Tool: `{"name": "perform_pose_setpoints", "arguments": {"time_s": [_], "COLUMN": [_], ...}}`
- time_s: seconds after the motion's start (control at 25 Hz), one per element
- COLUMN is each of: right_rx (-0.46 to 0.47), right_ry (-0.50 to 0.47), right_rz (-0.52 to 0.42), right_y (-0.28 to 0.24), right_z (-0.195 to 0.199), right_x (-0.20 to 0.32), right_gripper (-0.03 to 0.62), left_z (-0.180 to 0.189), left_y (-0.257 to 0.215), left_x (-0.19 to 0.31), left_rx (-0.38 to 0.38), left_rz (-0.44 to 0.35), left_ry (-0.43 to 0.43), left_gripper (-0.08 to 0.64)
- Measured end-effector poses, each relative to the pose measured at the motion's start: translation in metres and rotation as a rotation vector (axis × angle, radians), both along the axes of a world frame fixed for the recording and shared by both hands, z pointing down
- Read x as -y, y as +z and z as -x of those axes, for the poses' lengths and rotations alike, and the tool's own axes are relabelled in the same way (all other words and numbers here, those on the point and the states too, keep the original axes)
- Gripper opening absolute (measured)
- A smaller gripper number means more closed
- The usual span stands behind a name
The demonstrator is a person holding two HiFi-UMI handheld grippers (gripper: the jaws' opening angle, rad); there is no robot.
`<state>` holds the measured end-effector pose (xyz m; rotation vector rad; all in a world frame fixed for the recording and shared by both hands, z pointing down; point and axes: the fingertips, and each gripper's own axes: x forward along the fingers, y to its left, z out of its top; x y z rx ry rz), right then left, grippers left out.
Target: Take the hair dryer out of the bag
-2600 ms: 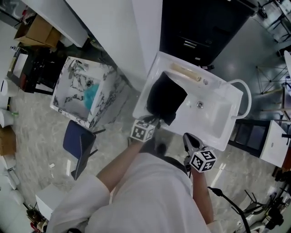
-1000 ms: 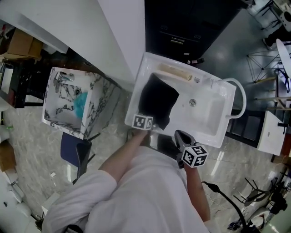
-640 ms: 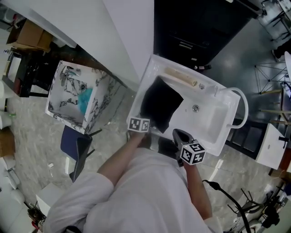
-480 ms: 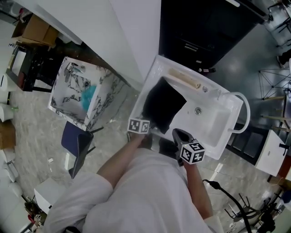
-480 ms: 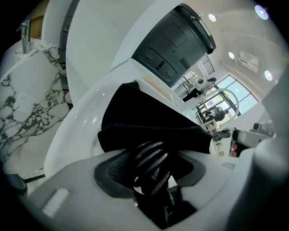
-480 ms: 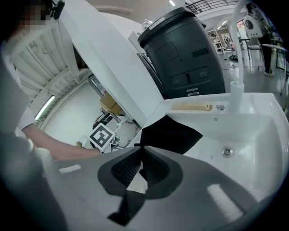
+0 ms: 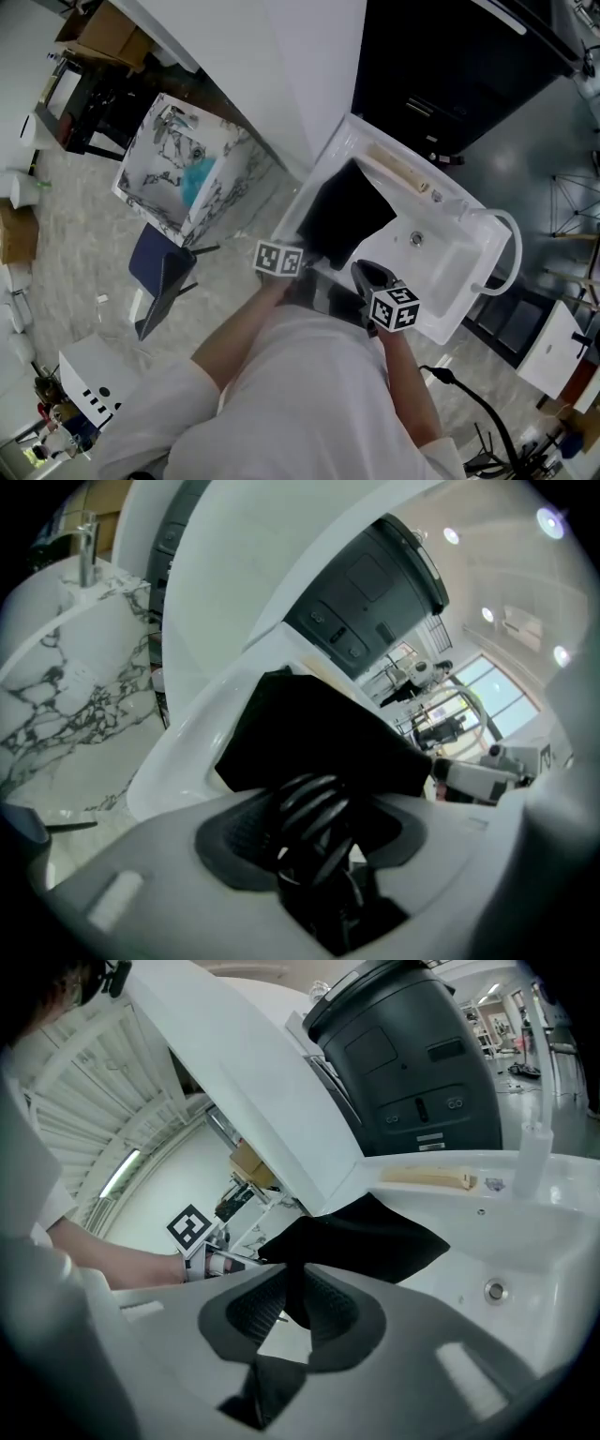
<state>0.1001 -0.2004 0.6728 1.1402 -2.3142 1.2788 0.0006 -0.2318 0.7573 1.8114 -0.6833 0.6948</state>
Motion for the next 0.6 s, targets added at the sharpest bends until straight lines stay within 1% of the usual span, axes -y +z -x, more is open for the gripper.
{"name": "perform_pose_setpoints", "arguments": {"time_s": [0.08, 0.2, 0.36, 0.48, 0.6], "right_rx": [-0.001, -0.026, -0.014, -0.036, -0.109], "right_ry": [-0.047, -0.116, -0.226, -0.371, -0.515], "right_rz": [-0.011, -0.026, -0.069, -0.114, -0.174], "right_y": [0.001, 0.007, 0.003, 0.001, 0.007], "right_z": [0.005, 0.014, 0.036, 0.057, 0.068], "right_x": [-0.002, -0.002, 0.001, -0.007, -0.02], "right_gripper": [0.085, 0.137, 0.166, 0.19, 0.201], "left_z": [0.003, 0.004, 0.005, 0.004, 0.002], "left_y": [-0.004, -0.011, -0.019, -0.026, -0.032], "left_x": [-0.003, -0.011, -0.023, -0.031, -0.037], "left_rx": [0.0, 0.0, 0.006, -0.003, -0.013], "left_rz": [0.002, -0.002, 0.001, 0.013, 0.017], "left_ry": [-0.026, -0.053, -0.085, -0.116, -0.139], "left_gripper": [0.222, 0.222, 0.222, 0.222, 0.222]}}
